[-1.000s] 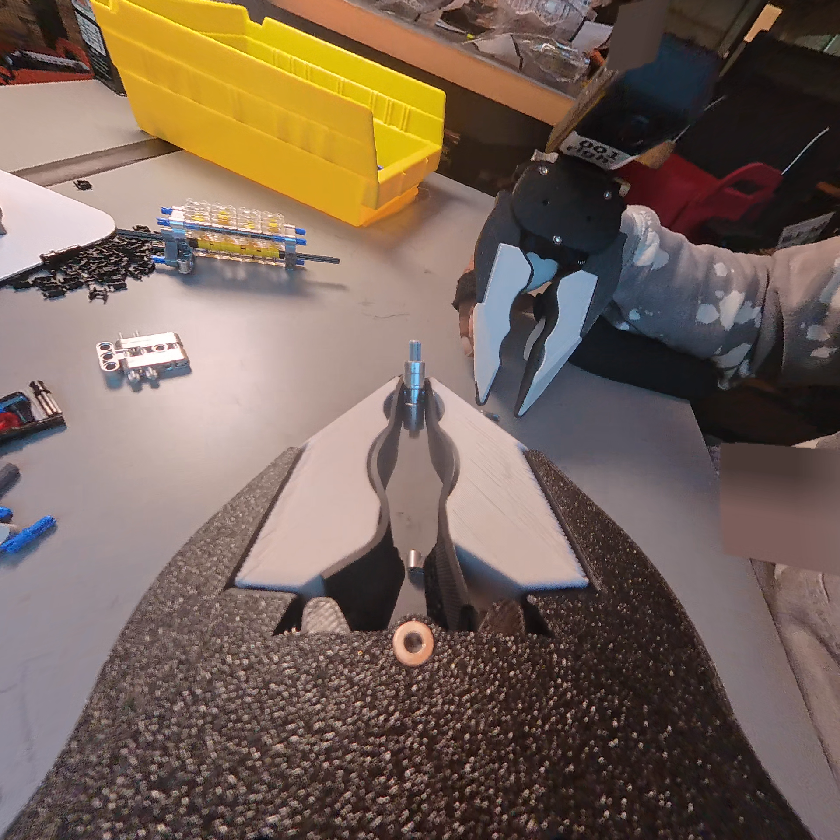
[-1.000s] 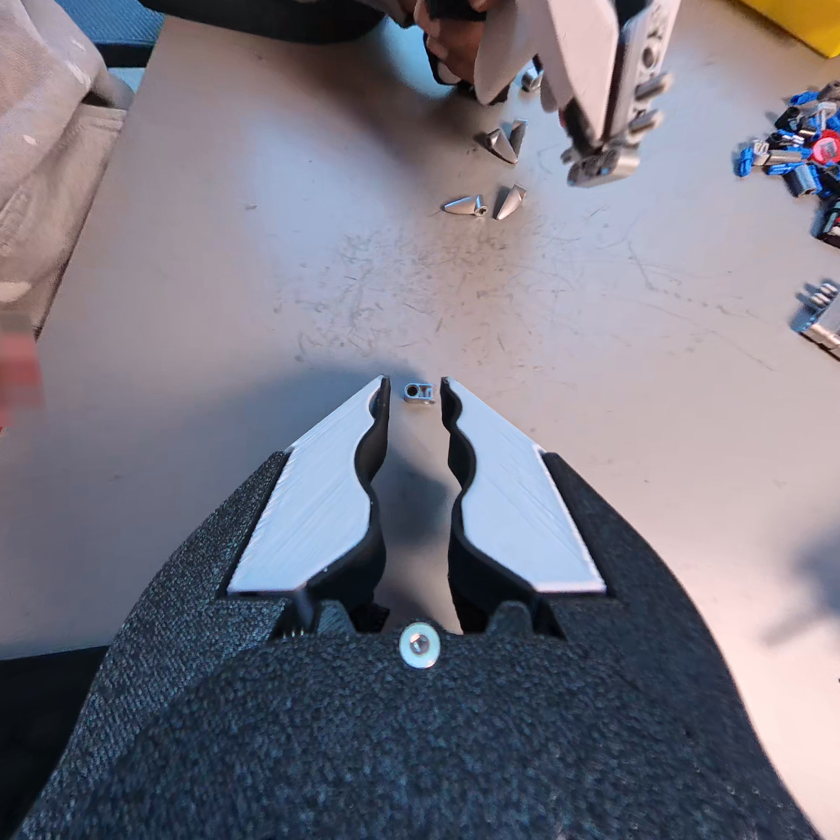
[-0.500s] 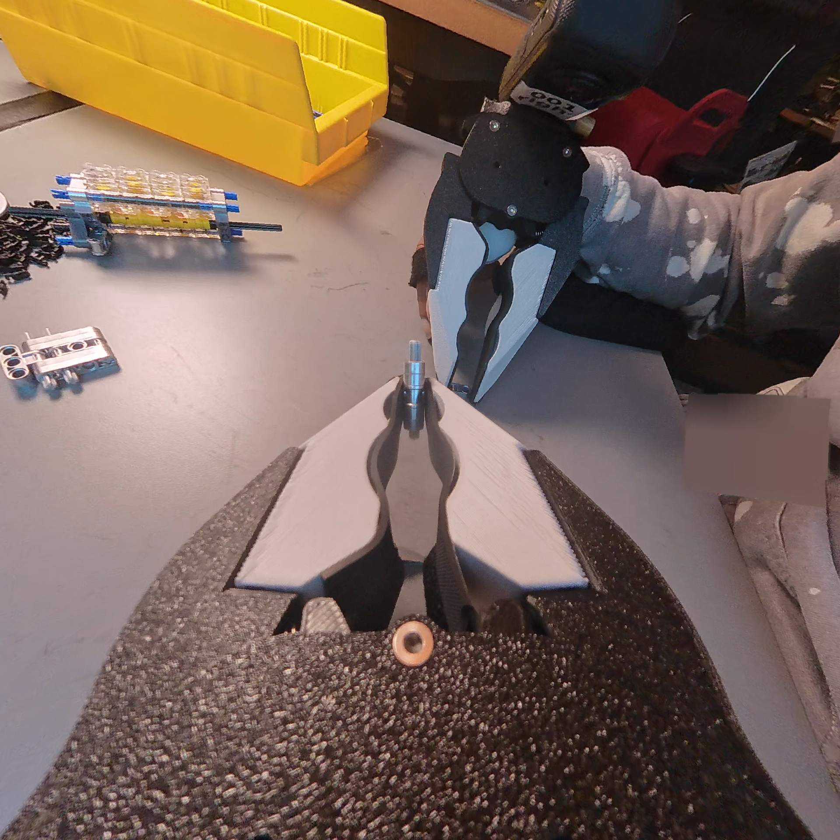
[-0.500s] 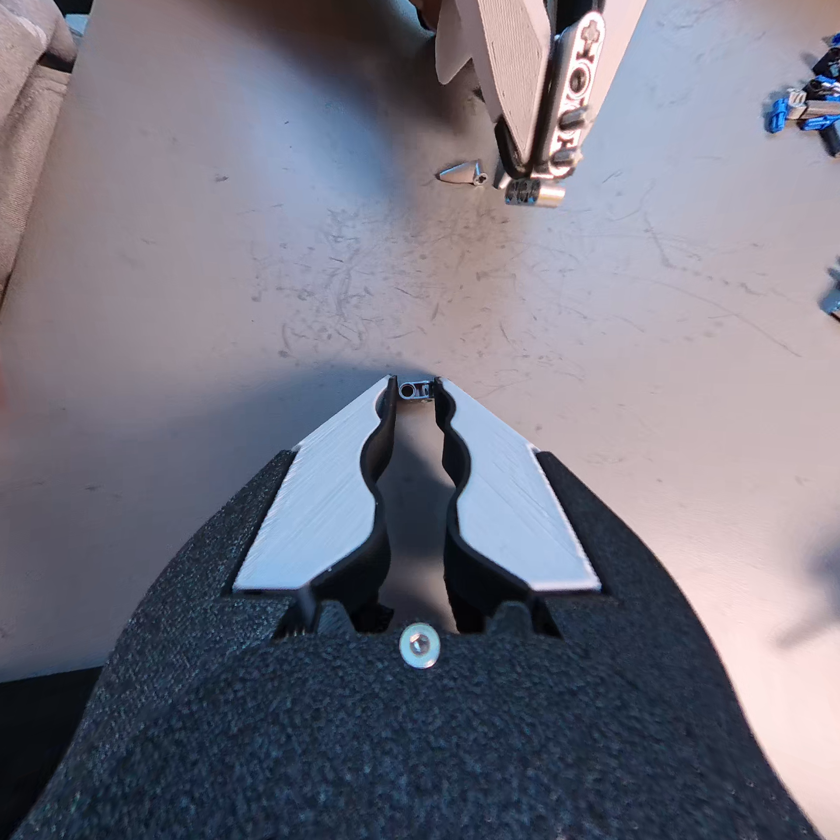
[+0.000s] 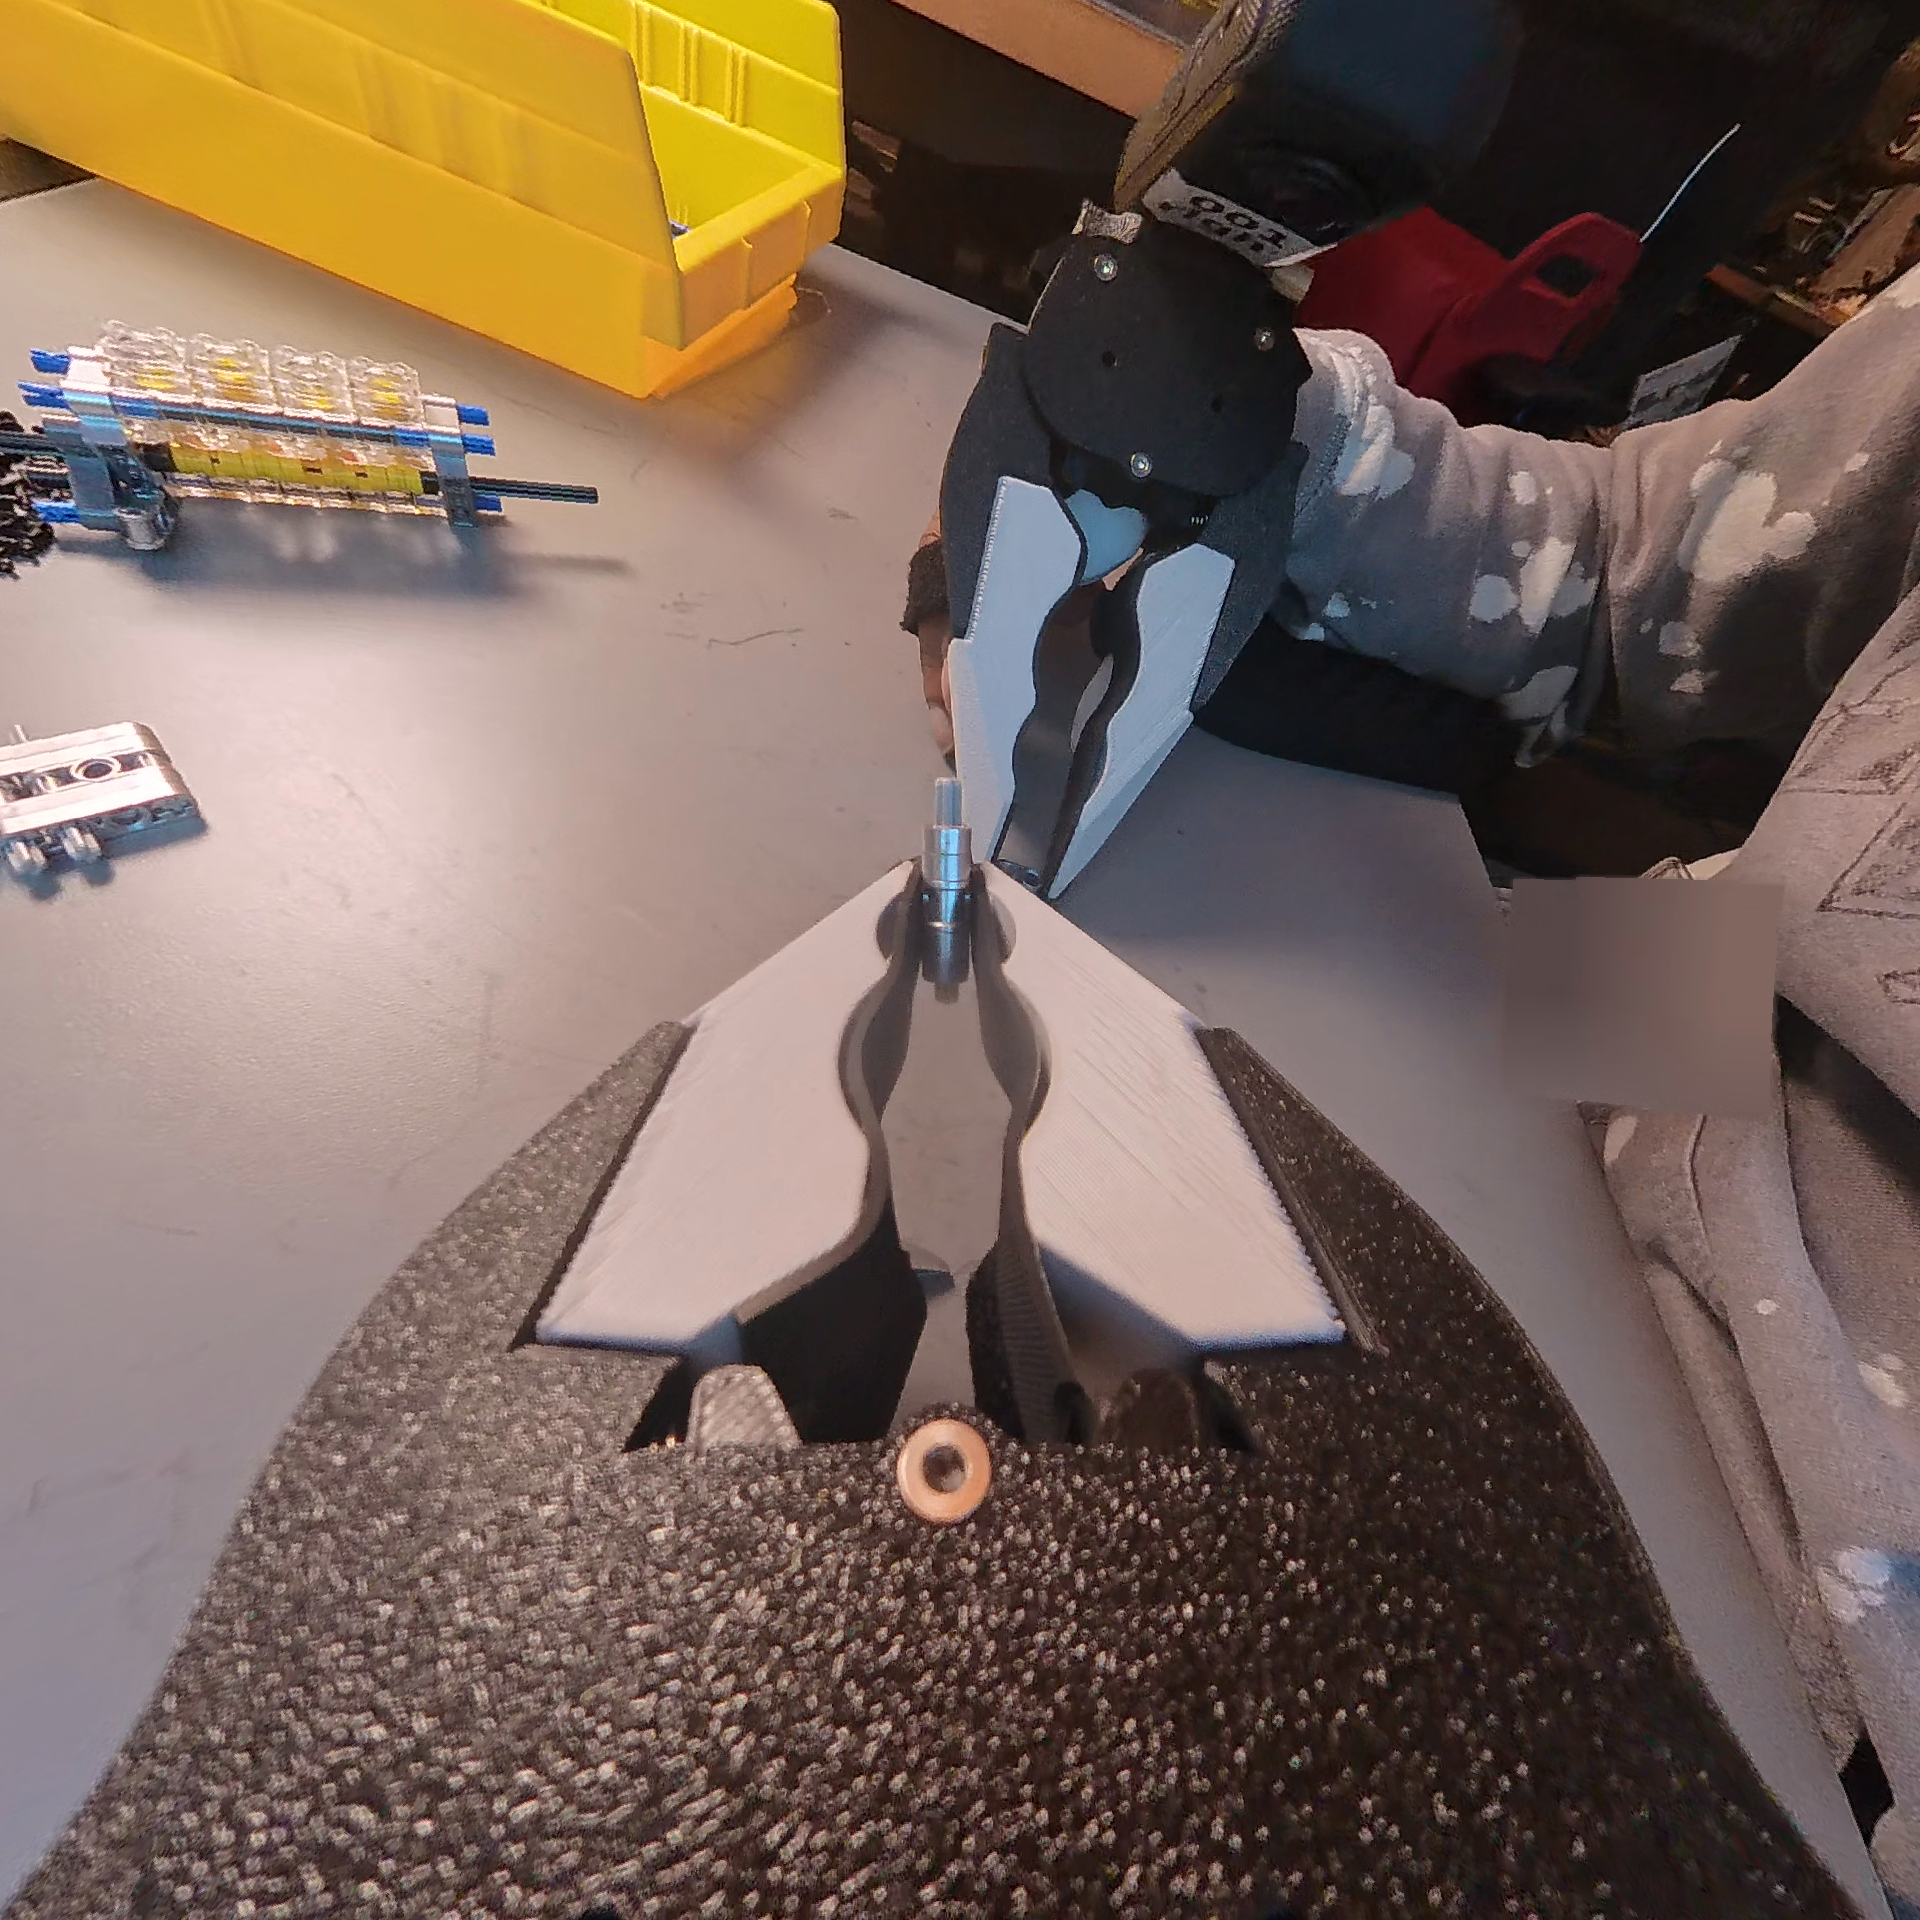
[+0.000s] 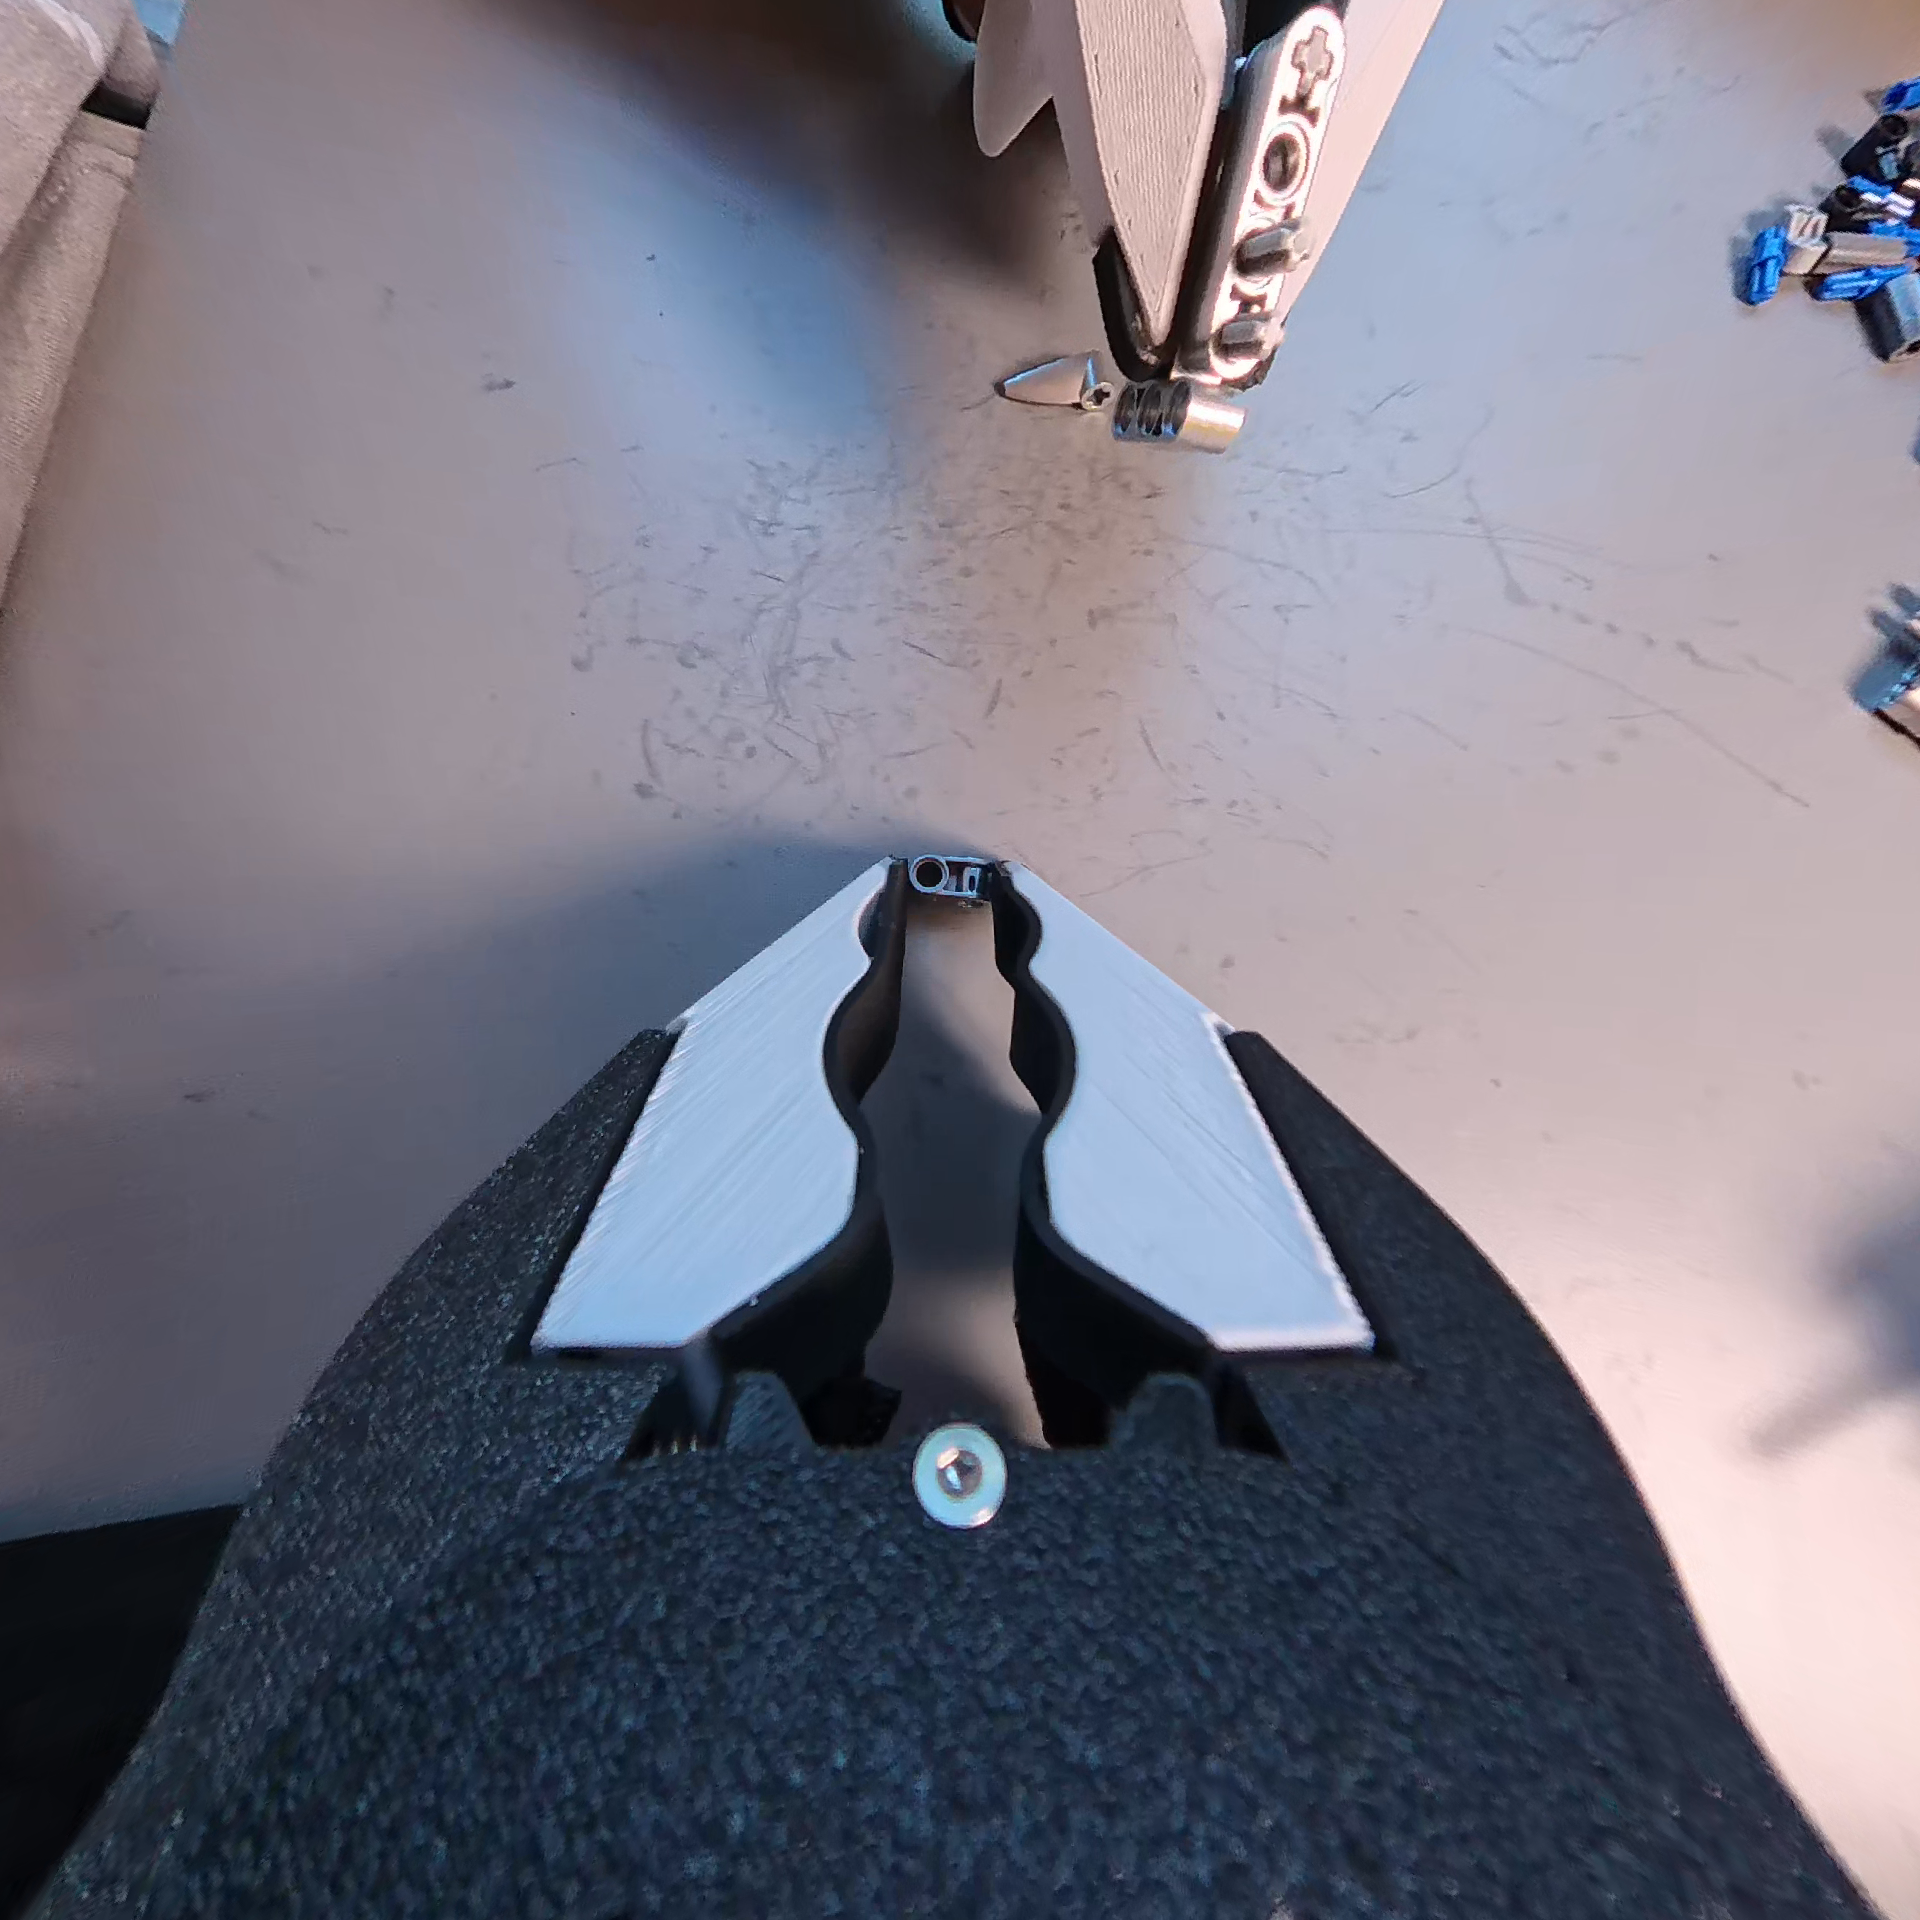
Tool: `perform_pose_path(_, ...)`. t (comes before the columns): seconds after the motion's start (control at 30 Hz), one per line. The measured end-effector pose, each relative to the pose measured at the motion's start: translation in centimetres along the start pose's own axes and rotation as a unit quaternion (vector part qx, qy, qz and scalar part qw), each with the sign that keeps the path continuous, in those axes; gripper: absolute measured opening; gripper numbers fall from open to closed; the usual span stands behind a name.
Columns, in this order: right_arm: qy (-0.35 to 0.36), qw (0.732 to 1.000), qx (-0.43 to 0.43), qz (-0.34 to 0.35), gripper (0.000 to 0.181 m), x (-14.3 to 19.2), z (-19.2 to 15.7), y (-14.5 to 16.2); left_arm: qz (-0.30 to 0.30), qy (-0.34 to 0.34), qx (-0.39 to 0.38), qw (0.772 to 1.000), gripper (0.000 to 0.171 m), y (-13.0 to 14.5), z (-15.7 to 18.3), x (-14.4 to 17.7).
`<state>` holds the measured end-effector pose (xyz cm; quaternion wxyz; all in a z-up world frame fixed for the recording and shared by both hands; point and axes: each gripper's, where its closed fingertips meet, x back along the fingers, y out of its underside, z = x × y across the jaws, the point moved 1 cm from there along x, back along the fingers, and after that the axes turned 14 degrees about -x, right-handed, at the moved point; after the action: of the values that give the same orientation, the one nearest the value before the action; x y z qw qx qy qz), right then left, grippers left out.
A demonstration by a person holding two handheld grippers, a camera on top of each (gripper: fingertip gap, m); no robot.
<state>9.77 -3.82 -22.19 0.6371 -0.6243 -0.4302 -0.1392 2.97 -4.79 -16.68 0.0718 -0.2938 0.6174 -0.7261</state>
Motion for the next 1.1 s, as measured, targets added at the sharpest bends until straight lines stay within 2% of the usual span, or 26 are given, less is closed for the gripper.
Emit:
perform_pose_path(0.3, -0.004, 1.000, -0.001, 0.005, 0.015, 0.0, 0.0, 0.0, -0.024, 0.006, 0.024, 0.999, 0.006, 0.7, -0.1, -0.4)
perform_pose_path(0.47, 0.003, 1.000, -0.001, -0.004, 0.021, 0.2, 0.1, 0.1, -0.042, 0.009, 0.026, 0.999, 0.006, 1.2, 0.1, -0.7)
perform_pose_path(0.73, 0.007, 1.000, 0.000, -0.005, 0.018, 0.1, 0.1, 0.1, -0.062, 0.011, 0.026, 0.998, 0.006, 1.8, 0.3, -0.9)
perform_pose_path(1.1, 0.009, 1.000, 0.007, 0.002, 0.014, -0.1, 0.1, -0.1, -0.128, 0.004, -0.023, 0.991, 0.006, 3.6, 1.1, -1.9)
